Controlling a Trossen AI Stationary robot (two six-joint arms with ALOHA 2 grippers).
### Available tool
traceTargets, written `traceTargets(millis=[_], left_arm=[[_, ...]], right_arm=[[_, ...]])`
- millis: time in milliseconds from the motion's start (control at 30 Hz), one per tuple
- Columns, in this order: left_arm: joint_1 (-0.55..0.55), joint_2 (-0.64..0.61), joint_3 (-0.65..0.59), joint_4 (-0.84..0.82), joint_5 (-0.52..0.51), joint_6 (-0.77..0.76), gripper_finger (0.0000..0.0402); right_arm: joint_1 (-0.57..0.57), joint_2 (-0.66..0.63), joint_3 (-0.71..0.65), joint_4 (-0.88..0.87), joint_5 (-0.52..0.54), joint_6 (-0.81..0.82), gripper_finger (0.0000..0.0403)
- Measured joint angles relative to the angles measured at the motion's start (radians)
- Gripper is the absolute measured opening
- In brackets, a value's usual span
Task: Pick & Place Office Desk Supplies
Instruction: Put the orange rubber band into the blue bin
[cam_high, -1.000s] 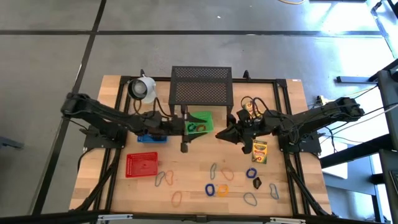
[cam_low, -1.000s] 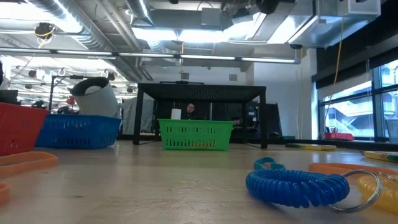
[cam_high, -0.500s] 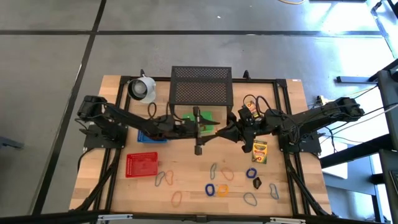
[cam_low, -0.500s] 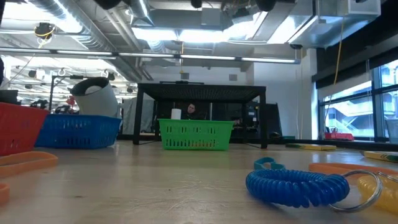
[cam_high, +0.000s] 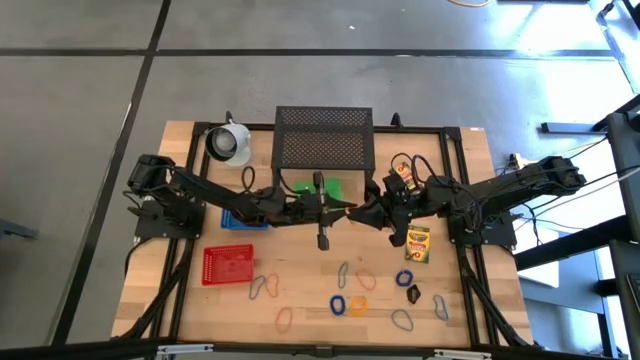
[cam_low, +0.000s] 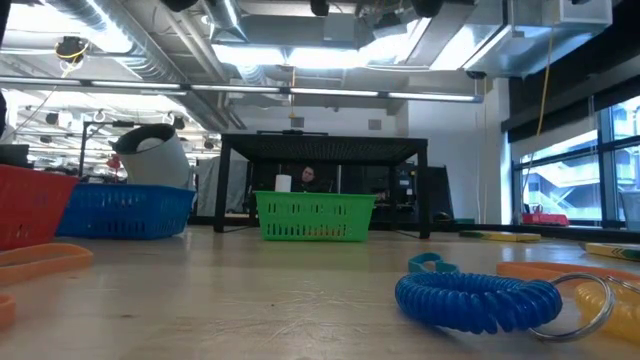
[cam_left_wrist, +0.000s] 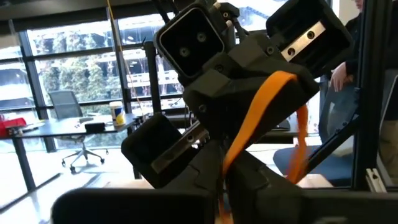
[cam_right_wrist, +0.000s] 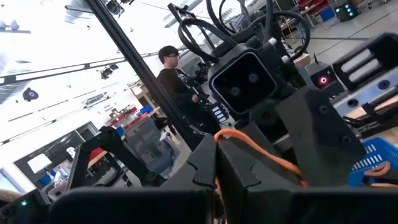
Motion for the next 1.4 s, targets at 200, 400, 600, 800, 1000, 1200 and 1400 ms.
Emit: traceTargets(millis=[200,400,600,800,1000,1200,1400], left_arm=[[-0.002,0.000,0.000,-0.004,-0.001,-0.034,0.0001],[-0.005,-0.001,0.000,-0.036,-0.008,-0.127,0.0001],[-0.023,-0.035,0.000,-0.191,-0.092,-0.228,0.0003],[-0.049,-0.147,0.000,-0.517,-0.238,-0.324,0.0003],[-0.053,-0.263,0.000,-0.941,-0.288,-0.558,0.0003],[-0.061,-0.334,0.000,-1.503,-0.258,-0.892,0.0003],[-0.090,-0.332,0.000,-1.909,-0.199,-1.191,0.0003]], right_arm=[[-0.016,0.000,0.000,-0.041,-0.022,0.043,0.0048],[-0.055,-0.010,0.000,-0.057,-0.092,0.048,0.0136],[-0.094,-0.108,0.000,-0.225,-0.128,-0.025,0.0216],[-0.111,-0.254,0.001,-0.534,-0.109,-0.069,0.0240],[-0.107,-0.324,0.001,-0.746,-0.086,-0.022,0.0230],[-0.050,-0.303,0.001,-0.912,-0.083,0.048,0.0214],[0.053,-0.221,0.000,-1.000,0.004,0.100,0.0203]])
